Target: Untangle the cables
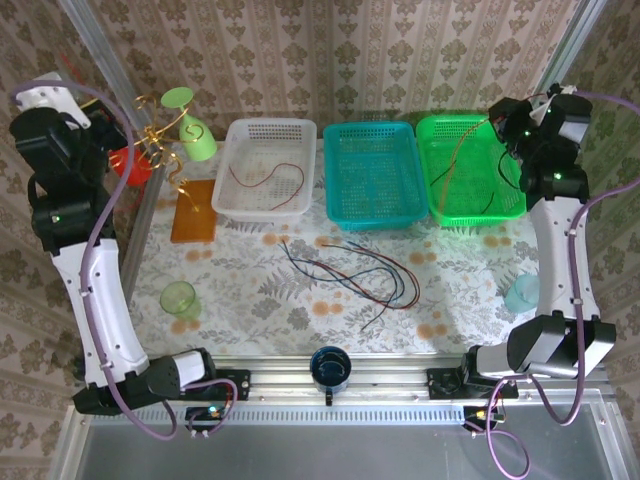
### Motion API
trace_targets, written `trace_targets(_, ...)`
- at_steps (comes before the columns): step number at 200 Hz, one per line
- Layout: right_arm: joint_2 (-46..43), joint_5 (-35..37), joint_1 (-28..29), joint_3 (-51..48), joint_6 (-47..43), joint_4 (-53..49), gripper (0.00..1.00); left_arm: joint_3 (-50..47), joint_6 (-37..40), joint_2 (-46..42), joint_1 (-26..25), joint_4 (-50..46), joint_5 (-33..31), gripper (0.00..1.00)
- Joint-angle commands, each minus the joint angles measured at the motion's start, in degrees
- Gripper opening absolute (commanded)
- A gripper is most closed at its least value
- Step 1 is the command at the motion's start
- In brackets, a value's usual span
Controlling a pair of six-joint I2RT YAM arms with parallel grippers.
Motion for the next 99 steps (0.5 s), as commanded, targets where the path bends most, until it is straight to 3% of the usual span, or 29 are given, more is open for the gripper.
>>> trace_targets(1,0.23,-4.09,-0.02,2.64,0.85,0.31,0.0,4.63,-4.11,2.47,-1.77,-1.16,9.78,0.0)
trace_targets(64,0.23,-5.65,0.05,3.05,2.29,2.24,0.0,19.1,-5.51,11.24,-11.74,0.08,9.8,0.0)
trace_targets(99,2.43,-7.2,0.13,5.71,2.55,1.62,0.0,31.12,-0.79,21.77,-18.45,0.86,4.36,0.0)
